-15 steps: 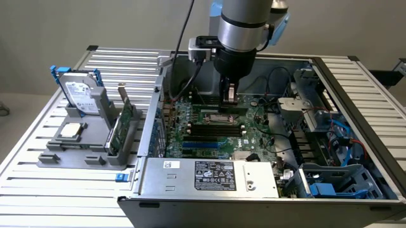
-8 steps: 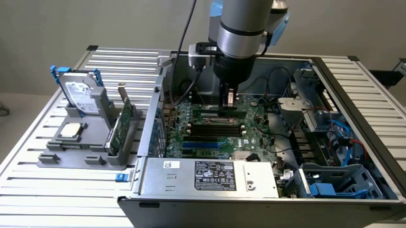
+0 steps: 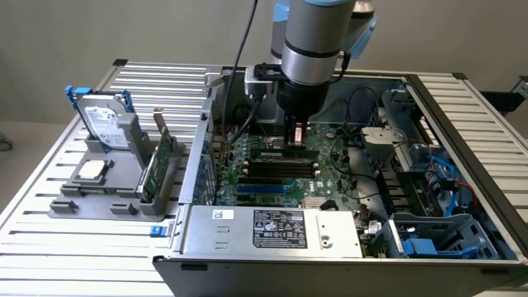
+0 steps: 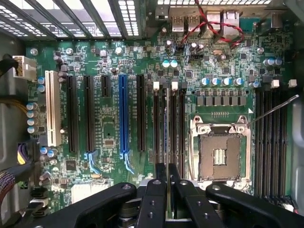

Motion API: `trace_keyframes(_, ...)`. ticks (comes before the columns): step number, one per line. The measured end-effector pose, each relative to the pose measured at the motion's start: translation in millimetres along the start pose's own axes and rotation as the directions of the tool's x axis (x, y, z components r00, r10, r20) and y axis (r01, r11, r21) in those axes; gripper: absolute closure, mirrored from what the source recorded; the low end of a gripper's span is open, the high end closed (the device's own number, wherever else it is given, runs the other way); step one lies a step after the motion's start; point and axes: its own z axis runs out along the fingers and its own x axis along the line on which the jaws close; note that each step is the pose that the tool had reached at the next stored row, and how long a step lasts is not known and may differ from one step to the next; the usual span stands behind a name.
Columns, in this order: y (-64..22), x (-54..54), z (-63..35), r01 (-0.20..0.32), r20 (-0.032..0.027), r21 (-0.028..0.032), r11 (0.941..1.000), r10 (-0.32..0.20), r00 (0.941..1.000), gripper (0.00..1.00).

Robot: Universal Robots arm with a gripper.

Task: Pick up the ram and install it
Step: 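Insert the ram into the slot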

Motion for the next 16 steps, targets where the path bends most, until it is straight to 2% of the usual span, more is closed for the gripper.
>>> trace_keyframes(12, 1.6, 0.4, 21.8, 0.000, -0.0001, 0.0034, 1.0000, 0.000, 1.0000, 0.87)
trace_keyframes(16, 1.6, 0.5, 25.1, 0.001, -0.0006, 0.0086, 1.0000, -0.001, 1.0000, 0.87)
